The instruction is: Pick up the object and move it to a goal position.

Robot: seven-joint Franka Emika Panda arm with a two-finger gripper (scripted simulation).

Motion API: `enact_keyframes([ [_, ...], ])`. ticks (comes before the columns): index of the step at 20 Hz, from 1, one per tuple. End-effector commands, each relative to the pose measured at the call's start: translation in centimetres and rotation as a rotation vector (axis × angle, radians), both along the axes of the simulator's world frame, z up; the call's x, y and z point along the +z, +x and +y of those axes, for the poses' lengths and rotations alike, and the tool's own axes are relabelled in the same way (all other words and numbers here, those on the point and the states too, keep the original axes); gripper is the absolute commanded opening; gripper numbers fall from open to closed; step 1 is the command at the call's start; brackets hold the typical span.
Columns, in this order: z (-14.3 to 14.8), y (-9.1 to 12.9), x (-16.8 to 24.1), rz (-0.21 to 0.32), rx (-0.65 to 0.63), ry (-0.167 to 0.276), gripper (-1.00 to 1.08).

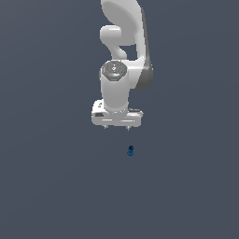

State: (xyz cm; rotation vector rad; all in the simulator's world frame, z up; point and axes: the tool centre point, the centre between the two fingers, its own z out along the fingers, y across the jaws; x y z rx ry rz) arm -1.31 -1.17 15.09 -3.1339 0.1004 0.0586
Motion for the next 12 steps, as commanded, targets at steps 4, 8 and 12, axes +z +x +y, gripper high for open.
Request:
enact_keyframes([
  [4, -0.02, -0.03, -0.02, 0.003, 0.008, -0.002, 1.00],
  [8, -0.09, -0.13, -0.09, 0.015, 0.039, -0.011, 1.00],
  [12, -0.10, -0.15, -0.14, 0.019, 0.052, -0.015, 1.00],
])
